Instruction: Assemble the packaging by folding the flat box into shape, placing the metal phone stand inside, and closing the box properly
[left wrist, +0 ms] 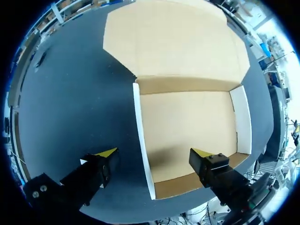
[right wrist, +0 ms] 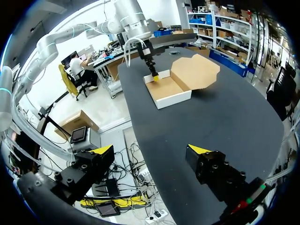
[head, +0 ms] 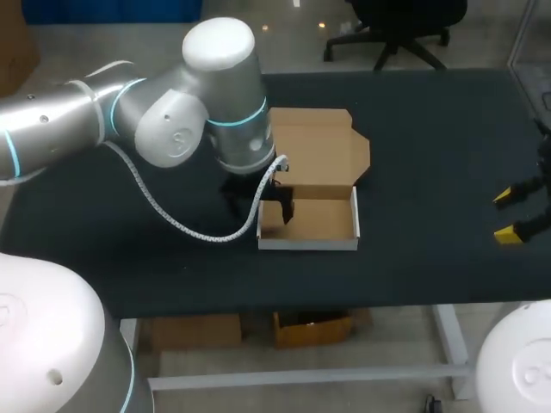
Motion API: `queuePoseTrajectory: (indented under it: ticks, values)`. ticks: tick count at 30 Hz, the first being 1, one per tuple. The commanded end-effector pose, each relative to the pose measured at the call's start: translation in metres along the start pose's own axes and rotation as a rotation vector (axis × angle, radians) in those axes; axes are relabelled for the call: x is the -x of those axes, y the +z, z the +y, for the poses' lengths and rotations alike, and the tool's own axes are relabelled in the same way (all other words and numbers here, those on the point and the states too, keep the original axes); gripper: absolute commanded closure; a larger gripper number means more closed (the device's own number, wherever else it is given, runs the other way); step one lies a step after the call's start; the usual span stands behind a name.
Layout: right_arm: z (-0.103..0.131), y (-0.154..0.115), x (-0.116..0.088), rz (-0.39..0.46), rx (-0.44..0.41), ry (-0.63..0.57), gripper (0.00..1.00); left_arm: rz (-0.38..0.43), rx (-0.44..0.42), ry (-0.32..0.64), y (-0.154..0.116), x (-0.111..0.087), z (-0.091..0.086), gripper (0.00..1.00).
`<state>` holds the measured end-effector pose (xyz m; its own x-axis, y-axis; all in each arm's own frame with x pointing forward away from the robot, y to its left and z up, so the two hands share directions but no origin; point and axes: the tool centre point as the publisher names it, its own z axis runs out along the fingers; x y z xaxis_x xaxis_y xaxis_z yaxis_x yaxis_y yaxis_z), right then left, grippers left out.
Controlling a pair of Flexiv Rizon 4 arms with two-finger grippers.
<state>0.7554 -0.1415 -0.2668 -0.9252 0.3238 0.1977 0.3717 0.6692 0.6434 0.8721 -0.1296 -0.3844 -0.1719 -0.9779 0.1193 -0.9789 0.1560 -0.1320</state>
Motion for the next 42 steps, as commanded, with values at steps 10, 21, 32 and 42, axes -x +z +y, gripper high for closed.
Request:
queuePoseTrajectory:
  ticks: [10, 21, 32, 42]
  values:
    - [0.0, -0.001, 0.0, 0.003, 0.003, -0.001, 0.0, 0.236, -0.134, 0.191, -0.05, 0.006, 0.033, 0.0]
    - [0.0, -0.001, 0.0, 0.003, 0.003, -0.001, 0.0, 0.317, -0.181, 0.345, -0.088, 0.01, 0.056, 0.0]
    - [0.0, -0.001, 0.0, 0.003, 0.003, -0.001, 0.0, 0.27, -0.286, 0.451, -0.126, 0.013, 0.082, 0.0]
    - [0.0, -0.001, 0.0, 0.003, 0.003, -0.001, 0.0, 0.283, -0.347, 0.529, -0.154, 0.026, 0.098, 0.0]
